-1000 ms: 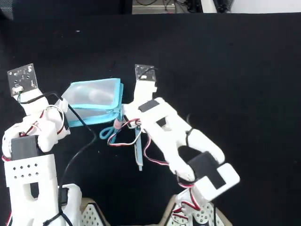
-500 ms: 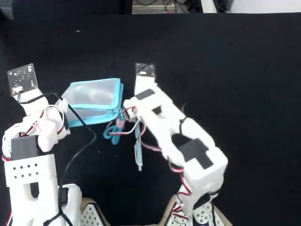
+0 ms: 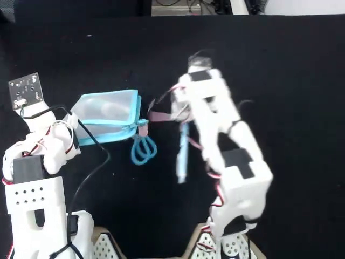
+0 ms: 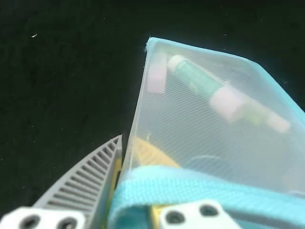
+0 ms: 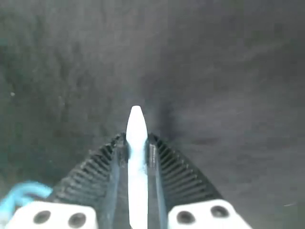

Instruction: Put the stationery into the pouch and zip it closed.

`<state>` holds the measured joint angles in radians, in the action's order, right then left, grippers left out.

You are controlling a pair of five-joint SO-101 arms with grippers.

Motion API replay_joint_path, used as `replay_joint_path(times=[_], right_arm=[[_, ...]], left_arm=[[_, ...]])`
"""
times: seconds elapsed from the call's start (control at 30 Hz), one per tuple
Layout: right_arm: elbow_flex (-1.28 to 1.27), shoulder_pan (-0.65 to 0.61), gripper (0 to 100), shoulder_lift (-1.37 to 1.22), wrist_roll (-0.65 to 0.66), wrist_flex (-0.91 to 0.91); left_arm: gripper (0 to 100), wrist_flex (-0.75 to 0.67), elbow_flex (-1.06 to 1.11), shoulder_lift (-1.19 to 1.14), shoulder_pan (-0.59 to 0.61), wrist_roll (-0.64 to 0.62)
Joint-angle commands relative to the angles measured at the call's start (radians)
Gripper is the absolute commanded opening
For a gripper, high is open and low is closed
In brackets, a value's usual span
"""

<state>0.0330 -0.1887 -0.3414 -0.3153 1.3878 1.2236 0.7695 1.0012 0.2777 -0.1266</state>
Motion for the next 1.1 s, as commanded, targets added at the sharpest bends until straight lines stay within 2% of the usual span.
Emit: replay_joint_path(times=[0.0,0.2,0.33,0.4,0.57,0.7,0.8,0.93,1.07], right_arm=[[0.076,0.149,1.1,0.081,0.272,0.032],[0.077,0.261,1.1,-0.042,0.789,0.012],[0.116,0.275,1.3,-0.127,1.022,0.02],[0.14,0.265,2.9,-0.148,1.063,0.06],[0.219,0.213,22.4,-0.154,1.094,0.184],[0.286,0.19,19.3,-0.162,1.1,0.273],[0.289,0.187,17.7,-0.162,1.157,0.302],[0.3,0.207,20.1,-0.16,1.263,0.304],[0.337,0.219,27.9,-0.176,1.346,0.308]], left_arm=[[3,0.003,-0.033,0.008,0.015,-0.002],[3,0.003,-0.033,0.008,0.015,-0.002],[3,0.003,-0.031,0.008,-0.004,-0.002],[3,0.003,-0.03,0.008,-0.021,-0.002],[3,0.003,-0.019,0.008,-0.039,-0.002],[3,0.003,-0.021,0.008,-0.039,-0.002],[3,0.003,-0.021,0.008,-0.039,-0.002],[3,0.011,-0.021,0.008,-0.039,-0.002],[3,0.026,-0.03,0.008,-0.039,0.0]])
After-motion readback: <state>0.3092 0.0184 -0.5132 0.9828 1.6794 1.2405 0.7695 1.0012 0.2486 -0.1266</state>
